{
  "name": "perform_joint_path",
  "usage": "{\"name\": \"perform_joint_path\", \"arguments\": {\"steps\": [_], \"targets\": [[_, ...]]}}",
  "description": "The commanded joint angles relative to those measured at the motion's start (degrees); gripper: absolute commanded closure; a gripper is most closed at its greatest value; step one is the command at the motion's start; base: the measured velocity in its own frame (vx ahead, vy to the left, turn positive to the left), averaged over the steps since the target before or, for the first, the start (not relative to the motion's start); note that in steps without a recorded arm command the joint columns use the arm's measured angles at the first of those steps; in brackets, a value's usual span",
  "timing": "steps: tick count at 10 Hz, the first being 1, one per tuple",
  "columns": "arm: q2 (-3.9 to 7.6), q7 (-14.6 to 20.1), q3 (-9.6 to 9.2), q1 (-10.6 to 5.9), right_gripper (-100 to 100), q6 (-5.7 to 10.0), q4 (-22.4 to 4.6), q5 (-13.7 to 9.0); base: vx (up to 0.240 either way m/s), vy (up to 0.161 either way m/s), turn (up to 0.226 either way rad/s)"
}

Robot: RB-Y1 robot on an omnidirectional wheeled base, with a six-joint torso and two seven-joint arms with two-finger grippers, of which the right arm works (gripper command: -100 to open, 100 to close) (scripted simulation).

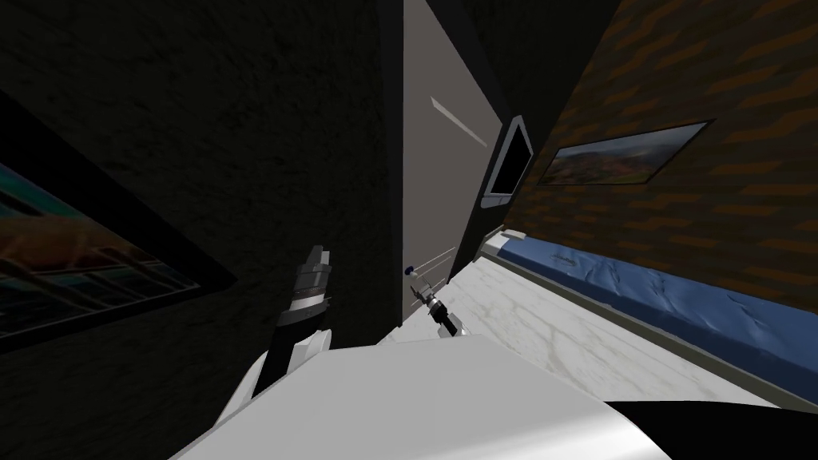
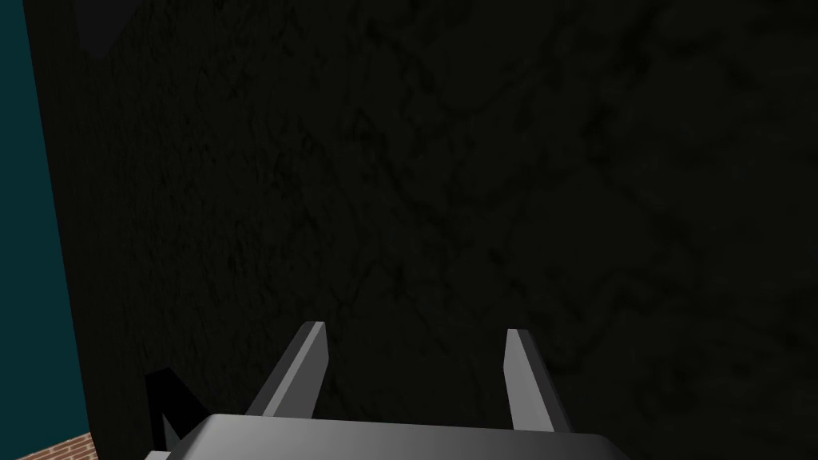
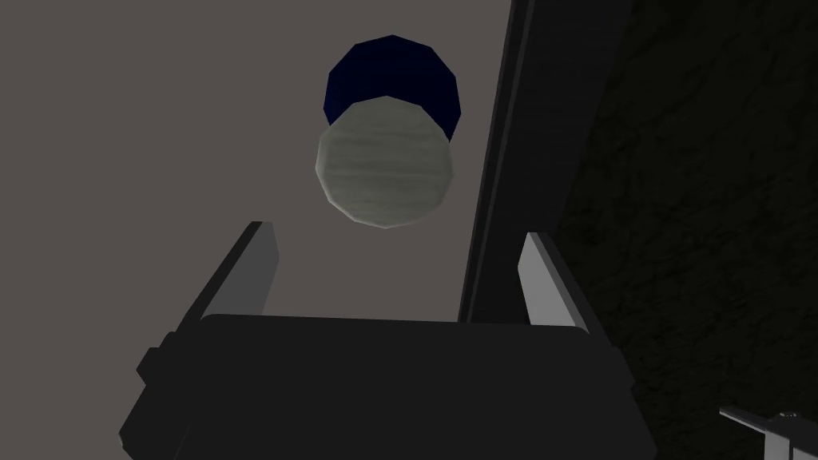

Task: Pull the door open

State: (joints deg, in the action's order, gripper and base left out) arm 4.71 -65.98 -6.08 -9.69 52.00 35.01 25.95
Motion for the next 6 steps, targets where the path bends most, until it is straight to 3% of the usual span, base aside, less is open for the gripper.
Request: {"name": "perform_joint_path", "arguments": {"steps": [1, 5, 6], "targets": [[-0.85, -0.89, 0.48, -1.06, -100, 0.26, -1.7, -0.03, 0.097, 0.001, 0.024], [-1.39, -1.31, 0.71, -1.53, -100, 0.13, -2.28, 0.01, 0.086, 0.012, 0.017], [-1.34, -1.33, 0.72, -1.58, -100, 0.29, -2.43, -0.03, -0.023, -0.032, 0.042]]}}
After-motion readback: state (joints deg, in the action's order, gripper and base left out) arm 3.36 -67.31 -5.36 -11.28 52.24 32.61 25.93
